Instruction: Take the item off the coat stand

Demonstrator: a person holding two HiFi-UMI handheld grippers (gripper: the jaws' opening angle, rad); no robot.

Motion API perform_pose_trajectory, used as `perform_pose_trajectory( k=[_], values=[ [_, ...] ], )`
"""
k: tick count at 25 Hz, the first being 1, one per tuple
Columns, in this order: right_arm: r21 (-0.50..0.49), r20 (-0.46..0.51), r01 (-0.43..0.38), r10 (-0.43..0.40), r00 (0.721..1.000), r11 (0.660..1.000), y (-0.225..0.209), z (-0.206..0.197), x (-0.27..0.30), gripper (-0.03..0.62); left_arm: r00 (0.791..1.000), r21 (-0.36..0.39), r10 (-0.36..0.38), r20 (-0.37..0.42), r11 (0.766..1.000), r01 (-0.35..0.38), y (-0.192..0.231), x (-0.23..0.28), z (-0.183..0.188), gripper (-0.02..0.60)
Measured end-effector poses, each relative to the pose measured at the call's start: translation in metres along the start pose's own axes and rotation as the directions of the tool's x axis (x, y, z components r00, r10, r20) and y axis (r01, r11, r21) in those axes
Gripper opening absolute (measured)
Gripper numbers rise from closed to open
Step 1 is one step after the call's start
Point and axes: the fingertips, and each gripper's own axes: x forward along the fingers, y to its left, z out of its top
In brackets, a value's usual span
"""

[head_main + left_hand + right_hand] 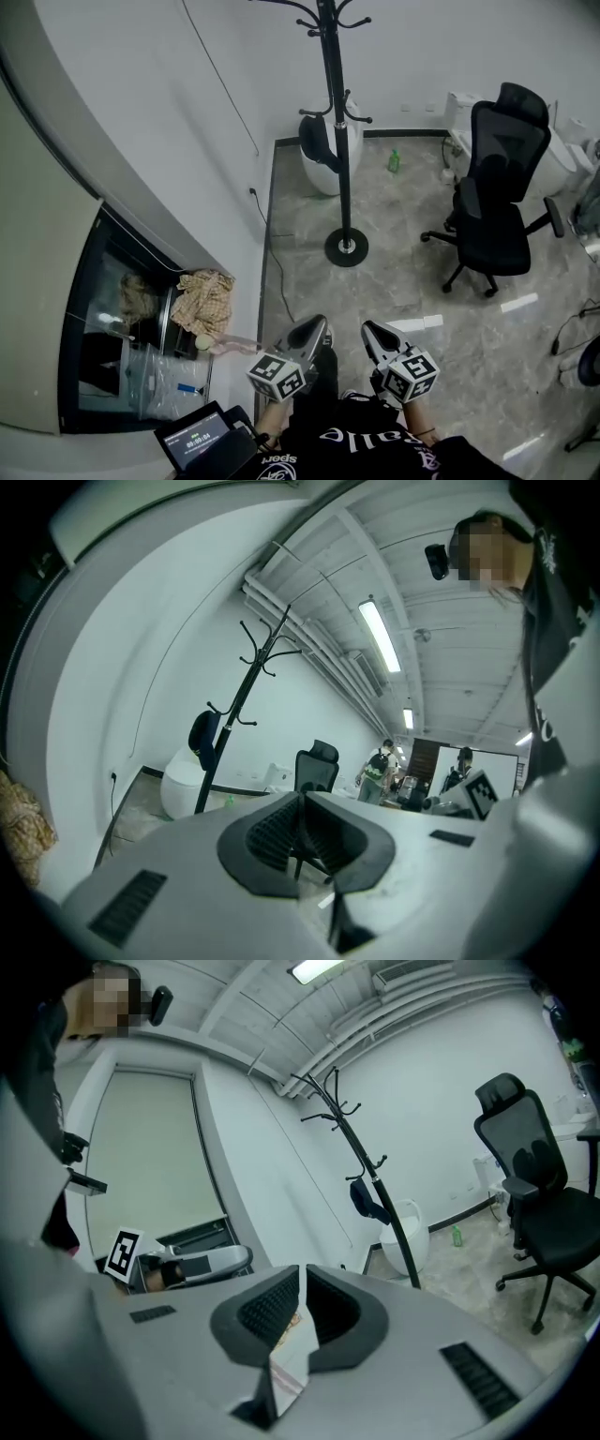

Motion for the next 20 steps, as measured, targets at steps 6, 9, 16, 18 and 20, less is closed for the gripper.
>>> perform_pose_trajectory(
  k=[6, 9, 16, 18, 20],
  values=[
    [-0.007, 0.007, 0.049, -0.049, 0.999, 0.999, -0.030, 0.024, 0.038, 0.035, 0.998, -0.004, -0.061, -0.013, 0.998, 0.061, 0.035, 0.053, 0.020, 0.005],
    [-0.005, 0.013, 0.075, -0.075, 0.997, 0.997, -0.047, 0.039, 0.068, 0.035, 0.996, 0.028, -0.084, -0.028, 0.996, 0.085, 0.058, 0.076, 0.039, 0.005],
    [-0.042, 0.049, 0.057, -0.055, 0.997, 0.997, -0.058, 0.088, 0.167, 0.035, 0.994, 0.068, -0.105, 0.000, 0.992, 0.105, 0.136, 0.114, 0.095, 0.005],
    [-0.048, 0.053, 0.059, -0.057, 0.997, 0.997, -0.060, 0.096, 0.192, 0.035, 0.993, 0.076, -0.114, 0.004, 0.991, 0.113, 0.157, 0.123, 0.106, 0.005],
    [-0.051, 0.052, 0.067, -0.064, 0.997, 0.996, -0.061, 0.100, 0.212, 0.035, 0.992, 0.081, -0.126, -0.001, 0.989, 0.125, 0.174, 0.129, 0.114, 0.005]
  ],
)
